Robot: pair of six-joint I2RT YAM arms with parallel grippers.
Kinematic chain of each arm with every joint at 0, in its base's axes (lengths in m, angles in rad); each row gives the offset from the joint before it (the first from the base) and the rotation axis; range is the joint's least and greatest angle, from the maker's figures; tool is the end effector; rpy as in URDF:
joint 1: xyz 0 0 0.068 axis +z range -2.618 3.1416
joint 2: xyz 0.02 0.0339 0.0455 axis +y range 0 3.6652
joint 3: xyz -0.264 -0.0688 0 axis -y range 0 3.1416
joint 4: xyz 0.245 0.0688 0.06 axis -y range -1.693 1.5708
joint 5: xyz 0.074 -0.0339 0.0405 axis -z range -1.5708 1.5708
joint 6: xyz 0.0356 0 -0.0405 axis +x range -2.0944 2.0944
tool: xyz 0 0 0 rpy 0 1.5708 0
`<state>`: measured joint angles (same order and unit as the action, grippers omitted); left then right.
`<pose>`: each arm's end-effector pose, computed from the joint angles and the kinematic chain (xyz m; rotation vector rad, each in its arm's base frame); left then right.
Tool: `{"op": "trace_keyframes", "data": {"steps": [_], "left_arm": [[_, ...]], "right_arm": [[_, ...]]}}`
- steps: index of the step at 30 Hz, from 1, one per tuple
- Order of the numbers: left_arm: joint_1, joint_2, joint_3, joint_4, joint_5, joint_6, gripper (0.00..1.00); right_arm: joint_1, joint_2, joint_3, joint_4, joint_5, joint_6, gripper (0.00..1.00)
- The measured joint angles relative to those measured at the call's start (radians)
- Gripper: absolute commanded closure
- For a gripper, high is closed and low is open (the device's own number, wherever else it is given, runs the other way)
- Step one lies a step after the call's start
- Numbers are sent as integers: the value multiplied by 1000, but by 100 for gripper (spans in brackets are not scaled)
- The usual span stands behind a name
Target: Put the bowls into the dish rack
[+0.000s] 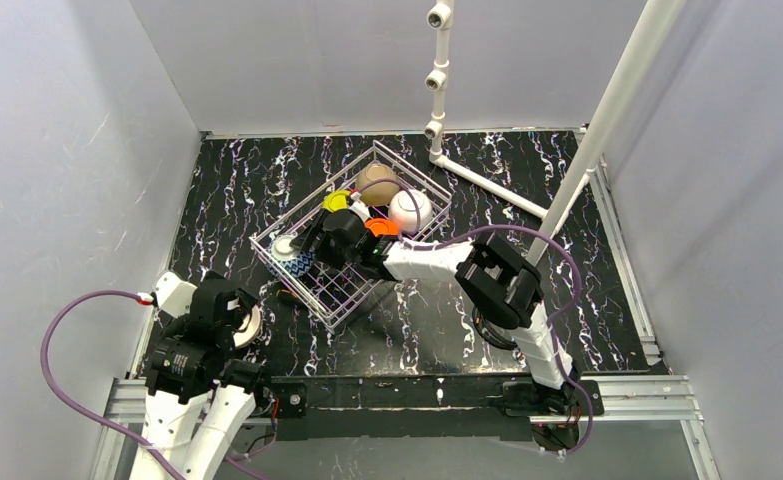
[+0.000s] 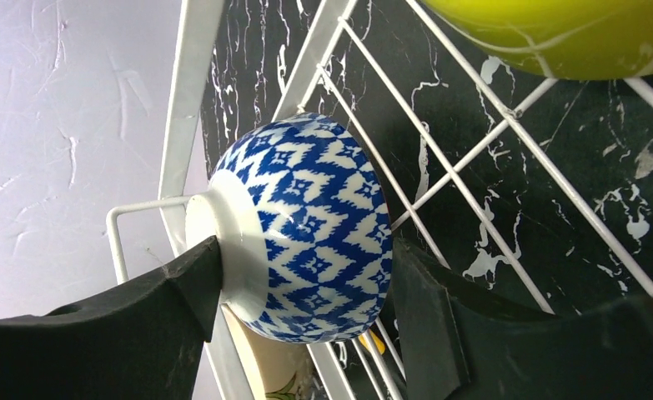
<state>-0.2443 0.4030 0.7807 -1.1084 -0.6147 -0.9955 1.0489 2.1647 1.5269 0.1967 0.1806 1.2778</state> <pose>0.0627 0.0055 0.2944 -1.0604 1.8674 -0.0024 0.2542 0.4293 0.1881 0.3859 2.2247 1.2307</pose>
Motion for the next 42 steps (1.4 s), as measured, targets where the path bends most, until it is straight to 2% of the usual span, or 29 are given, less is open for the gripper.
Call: {"op": "trace_keyframes", "data": {"steps": [13, 23, 27, 34, 42], "left_arm": [[0, 0, 0, 0, 0, 0, 9], [0, 0, 0, 0, 0, 0, 9], [0, 0, 0, 1, 1, 4, 8], [0, 29, 0, 12, 23, 21, 6], [0, 87, -6, 37, 72, 31, 3]], "right_arm": [[13, -23, -25, 73, 84, -265, 37], [13, -23, -37, 101, 107, -297, 32], [7, -27, -37, 97, 127, -298, 24], [-9, -33, -37, 70, 173, -309, 3], [-16, -37, -37, 45, 180, -318, 1]]}}
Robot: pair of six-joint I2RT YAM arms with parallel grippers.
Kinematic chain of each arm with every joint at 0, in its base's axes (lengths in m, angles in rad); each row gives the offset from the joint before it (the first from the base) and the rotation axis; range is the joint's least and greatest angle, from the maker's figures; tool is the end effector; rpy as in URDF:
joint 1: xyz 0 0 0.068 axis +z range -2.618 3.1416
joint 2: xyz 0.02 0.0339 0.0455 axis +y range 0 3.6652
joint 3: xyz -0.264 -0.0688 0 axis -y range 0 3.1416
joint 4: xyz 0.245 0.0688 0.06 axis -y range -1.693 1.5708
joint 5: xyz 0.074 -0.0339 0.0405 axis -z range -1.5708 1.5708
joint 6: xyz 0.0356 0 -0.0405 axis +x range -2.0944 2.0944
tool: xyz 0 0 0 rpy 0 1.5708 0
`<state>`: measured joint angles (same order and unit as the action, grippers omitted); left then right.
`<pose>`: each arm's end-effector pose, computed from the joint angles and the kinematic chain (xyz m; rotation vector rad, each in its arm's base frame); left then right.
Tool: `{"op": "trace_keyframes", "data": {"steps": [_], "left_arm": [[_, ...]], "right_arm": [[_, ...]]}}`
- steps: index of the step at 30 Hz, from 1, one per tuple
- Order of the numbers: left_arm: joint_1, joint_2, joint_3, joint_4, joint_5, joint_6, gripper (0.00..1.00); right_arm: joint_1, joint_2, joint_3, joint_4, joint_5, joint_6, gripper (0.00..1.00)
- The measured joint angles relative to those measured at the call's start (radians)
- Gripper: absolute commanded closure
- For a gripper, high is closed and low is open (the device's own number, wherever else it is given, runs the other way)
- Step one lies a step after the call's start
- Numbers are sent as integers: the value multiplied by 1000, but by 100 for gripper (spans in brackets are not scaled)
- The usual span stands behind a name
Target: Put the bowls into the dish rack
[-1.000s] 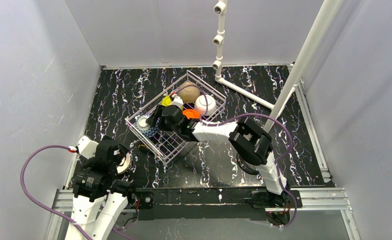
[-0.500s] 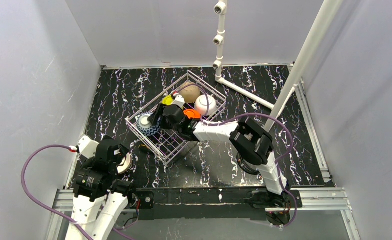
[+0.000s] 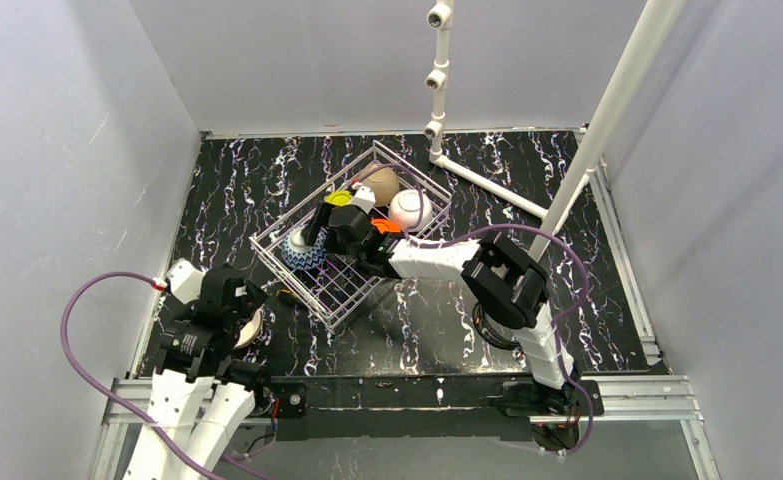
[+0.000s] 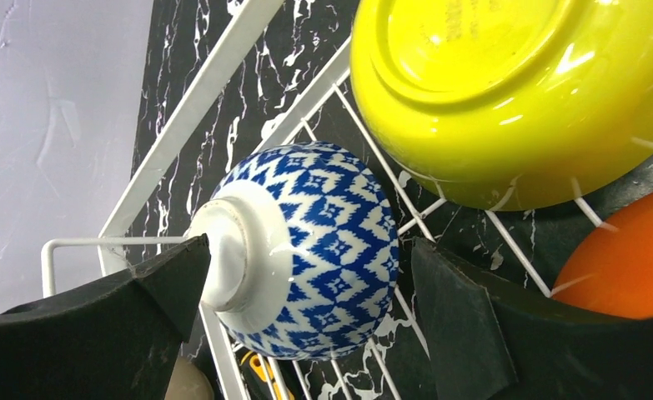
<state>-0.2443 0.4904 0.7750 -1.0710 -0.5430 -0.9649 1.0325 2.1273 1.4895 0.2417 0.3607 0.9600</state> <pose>0.0813 -0.0013 0.2903 -1.0160 1.9759 -0.0135 0.2625 0.4151 0.1986 0.1745 2.0588 0.9430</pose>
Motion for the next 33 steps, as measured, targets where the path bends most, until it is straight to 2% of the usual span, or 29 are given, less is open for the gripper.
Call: {"op": "trace_keyframes", "data": {"steps": [3, 11, 17, 24, 27, 31, 33], "left_arm": [[0, 16, -10, 14, 21, 0, 5], [0, 87, -107, 79, 84, -35, 36], [0, 128, -214, 158, 71, -81, 44], [0, 212, -246, 305, 48, -41, 49], [0, 253, -281, 376, 40, -38, 59], [1, 325, -298, 406, 24, -43, 78], [1, 349, -298, 412, 16, -51, 82]], "right_arm": [[-3, -10, 0, -5, -11, -10, 1], [-9, -130, -9, 12, -83, -53, 5], [-42, -280, -134, 116, -186, -42, 7], [-81, -349, -290, 211, -274, 4, 7], [-81, -378, -353, 230, -294, 18, 7], [-80, -410, -373, 235, -310, 23, 7], [-80, -434, -376, 234, -312, 23, 7]]}}
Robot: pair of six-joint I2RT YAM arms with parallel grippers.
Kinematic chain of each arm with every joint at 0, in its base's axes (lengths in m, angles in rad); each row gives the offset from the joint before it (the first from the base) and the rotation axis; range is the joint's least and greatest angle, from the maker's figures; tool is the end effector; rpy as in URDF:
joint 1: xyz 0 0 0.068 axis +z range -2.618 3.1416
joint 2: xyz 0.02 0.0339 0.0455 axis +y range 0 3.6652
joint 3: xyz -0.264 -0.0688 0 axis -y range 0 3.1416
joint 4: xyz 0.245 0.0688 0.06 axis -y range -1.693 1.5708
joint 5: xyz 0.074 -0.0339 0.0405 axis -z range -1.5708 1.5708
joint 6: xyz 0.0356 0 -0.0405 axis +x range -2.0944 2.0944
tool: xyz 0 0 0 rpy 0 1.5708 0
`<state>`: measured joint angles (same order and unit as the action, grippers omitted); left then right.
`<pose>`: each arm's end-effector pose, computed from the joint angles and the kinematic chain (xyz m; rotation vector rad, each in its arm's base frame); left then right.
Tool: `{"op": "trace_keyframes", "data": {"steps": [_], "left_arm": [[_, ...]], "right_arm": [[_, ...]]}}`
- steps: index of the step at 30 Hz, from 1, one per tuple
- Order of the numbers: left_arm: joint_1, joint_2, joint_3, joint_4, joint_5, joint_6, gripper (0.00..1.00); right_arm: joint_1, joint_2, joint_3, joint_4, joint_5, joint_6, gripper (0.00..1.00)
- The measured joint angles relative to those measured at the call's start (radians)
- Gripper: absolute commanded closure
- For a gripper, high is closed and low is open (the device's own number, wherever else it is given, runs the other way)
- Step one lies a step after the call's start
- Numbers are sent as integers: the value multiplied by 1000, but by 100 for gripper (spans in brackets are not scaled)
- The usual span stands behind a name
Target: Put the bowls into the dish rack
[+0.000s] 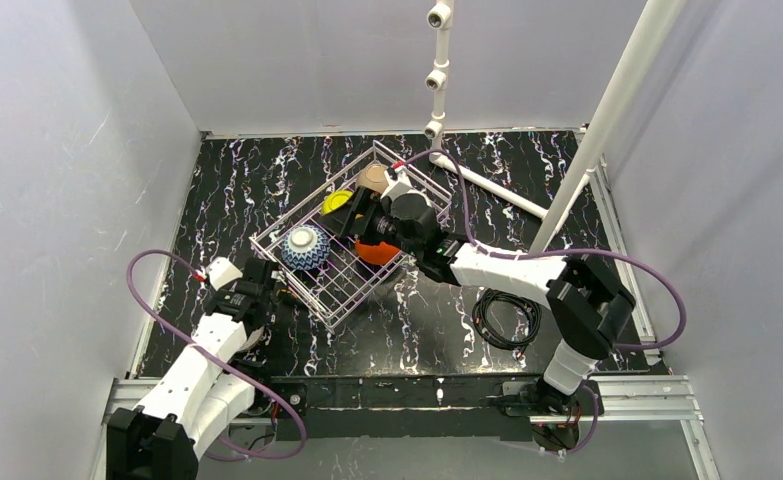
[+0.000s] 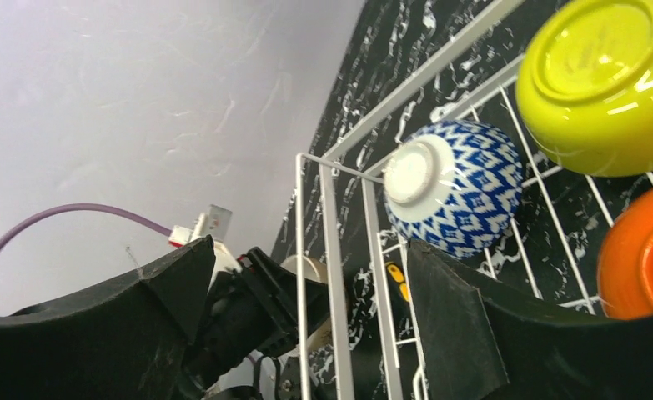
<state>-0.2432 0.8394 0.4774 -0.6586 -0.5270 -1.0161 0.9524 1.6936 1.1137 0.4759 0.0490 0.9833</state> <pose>0.1488 -0.0185 0.1900 -1.0720 2.1504 0.1242 0.2328 0.3242 0.2801 0.0707 1.8828 1.3718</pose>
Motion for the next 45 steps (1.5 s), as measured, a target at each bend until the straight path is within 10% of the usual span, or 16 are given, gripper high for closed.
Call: {"op": "trace_keyframes", "data": {"steps": [4, 28, 45], "left_arm": [[1, 5, 26, -29, -23, -8, 100], [4, -134, 707, -358, 255, 402, 100], [-1, 121, 658, 65, 722, 104, 100]], "right_arm": [[0, -35, 0, 14, 0, 0, 7], [-2, -43, -33, -8, -80, -26, 1], [-67, -322, -196, -221, 106, -117, 3]]}}
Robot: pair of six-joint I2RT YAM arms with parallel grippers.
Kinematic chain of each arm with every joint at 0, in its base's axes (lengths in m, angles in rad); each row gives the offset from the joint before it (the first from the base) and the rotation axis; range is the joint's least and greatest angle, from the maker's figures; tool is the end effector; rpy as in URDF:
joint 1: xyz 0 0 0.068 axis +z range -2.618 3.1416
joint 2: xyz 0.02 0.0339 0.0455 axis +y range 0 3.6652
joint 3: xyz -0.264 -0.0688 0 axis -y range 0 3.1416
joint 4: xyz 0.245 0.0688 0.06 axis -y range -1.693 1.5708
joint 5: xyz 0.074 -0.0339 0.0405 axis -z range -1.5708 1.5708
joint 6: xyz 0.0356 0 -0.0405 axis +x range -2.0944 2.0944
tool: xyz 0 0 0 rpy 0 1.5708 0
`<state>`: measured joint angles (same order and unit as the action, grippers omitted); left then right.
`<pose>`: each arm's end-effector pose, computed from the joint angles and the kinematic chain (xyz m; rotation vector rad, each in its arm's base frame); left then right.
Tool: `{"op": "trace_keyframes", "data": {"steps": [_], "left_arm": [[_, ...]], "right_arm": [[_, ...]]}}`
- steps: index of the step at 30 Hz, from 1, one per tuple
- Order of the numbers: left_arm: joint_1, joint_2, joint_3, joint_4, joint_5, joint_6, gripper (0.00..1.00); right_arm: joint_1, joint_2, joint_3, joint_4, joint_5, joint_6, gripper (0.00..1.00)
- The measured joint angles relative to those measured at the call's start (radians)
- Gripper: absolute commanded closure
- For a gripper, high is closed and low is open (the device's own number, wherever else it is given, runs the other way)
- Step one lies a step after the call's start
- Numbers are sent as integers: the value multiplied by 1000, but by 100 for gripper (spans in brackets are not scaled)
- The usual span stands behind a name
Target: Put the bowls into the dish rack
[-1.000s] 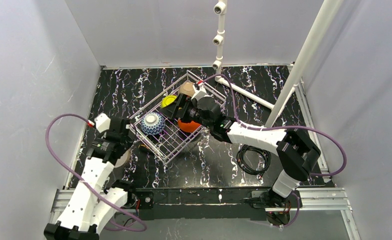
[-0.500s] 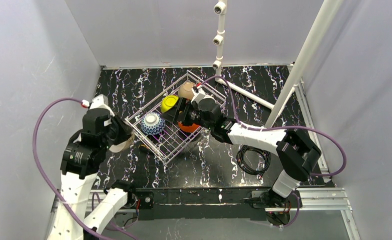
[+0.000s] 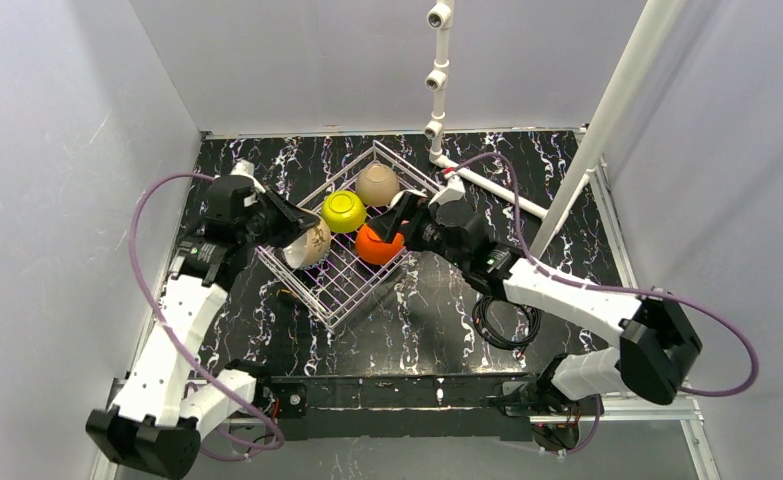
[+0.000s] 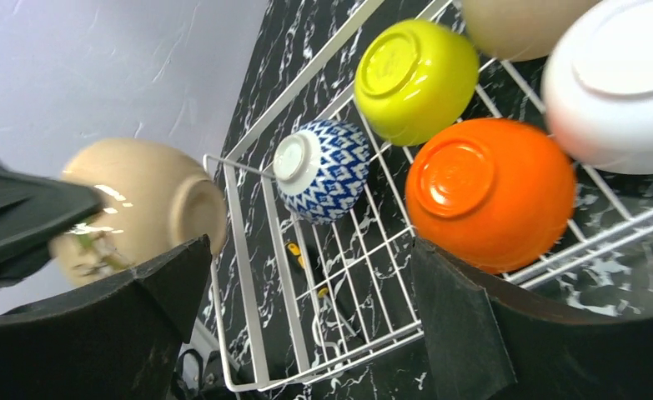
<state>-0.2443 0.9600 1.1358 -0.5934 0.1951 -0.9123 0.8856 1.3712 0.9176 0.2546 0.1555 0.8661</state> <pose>0.1913 -0.0548 0.3875 -0.5625 2.0289 -0.9191 0.2075 0.2452 0.2972 0.1030 1.9083 1.1038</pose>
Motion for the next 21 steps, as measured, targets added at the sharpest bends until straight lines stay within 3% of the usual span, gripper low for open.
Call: {"op": "trace_keyframes", "data": {"steps": [9, 21], "left_arm": [[-86, 212, -49, 233, -39, -146, 100], [-175, 317, -168, 473, -77, -270, 100]], "right_arm": [[0, -117, -72, -101, 133, -51, 3], [0, -117, -105, -151, 146, -56, 2]]}}
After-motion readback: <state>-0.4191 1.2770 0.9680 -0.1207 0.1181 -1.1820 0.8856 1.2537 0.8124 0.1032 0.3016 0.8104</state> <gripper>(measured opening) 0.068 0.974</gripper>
